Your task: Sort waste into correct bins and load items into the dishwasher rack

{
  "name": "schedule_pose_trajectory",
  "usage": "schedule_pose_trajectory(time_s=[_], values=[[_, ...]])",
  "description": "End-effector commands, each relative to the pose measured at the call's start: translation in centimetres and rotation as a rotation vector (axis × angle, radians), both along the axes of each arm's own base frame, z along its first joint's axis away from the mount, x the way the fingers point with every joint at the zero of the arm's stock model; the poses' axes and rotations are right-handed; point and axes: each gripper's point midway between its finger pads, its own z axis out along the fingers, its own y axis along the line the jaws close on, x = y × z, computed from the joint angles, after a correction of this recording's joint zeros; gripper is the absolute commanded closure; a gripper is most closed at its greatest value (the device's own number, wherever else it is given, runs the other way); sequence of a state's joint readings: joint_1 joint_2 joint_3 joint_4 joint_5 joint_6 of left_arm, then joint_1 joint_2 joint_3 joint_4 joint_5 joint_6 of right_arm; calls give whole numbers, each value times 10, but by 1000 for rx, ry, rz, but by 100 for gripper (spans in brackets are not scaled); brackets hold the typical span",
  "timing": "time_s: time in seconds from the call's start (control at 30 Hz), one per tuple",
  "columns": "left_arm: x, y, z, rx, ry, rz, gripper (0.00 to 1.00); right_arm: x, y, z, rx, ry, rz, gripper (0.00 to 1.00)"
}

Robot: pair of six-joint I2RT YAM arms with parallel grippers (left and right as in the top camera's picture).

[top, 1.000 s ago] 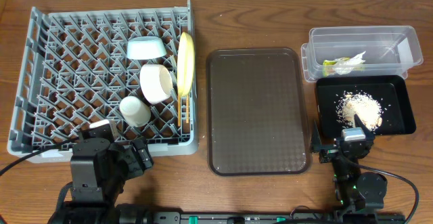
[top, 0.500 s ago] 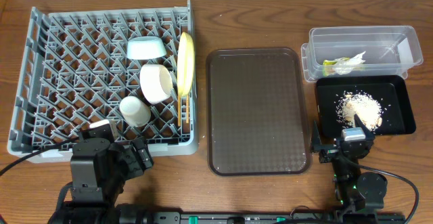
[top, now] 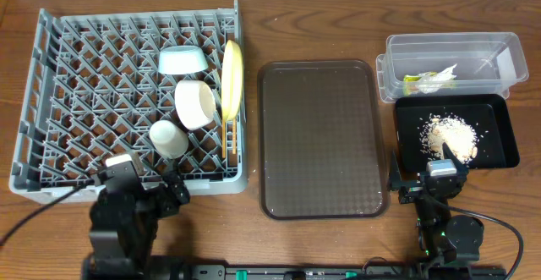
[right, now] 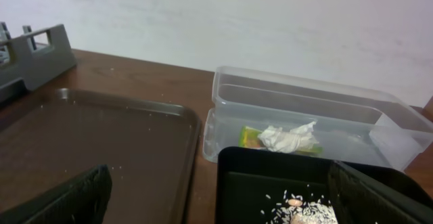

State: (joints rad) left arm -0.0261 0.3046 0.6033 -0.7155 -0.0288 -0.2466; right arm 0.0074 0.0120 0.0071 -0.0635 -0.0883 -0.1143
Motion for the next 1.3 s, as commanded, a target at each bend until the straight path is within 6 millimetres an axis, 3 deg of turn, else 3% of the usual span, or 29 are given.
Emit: schedule_pose_trajectory(time_s=[0.0,0.23,0.43,0.63,1.27], values=[[6,8,-23,39,-77,27,10,0,-3,0,-12,-1,-16,1],[28,10,-35,48,-312,34,10,0,-3,0,-12,-1,-16,1],[44,9,-35,160,-438,4,10,0,-3,0,-12,-1,-15,1],[43,7,-68,162,-331,-19,10,0,-3,0,-12,-1,-16,1],[44,2,-68,149,-335,-44,10,0,-3,0,-12,-1,-16,1]])
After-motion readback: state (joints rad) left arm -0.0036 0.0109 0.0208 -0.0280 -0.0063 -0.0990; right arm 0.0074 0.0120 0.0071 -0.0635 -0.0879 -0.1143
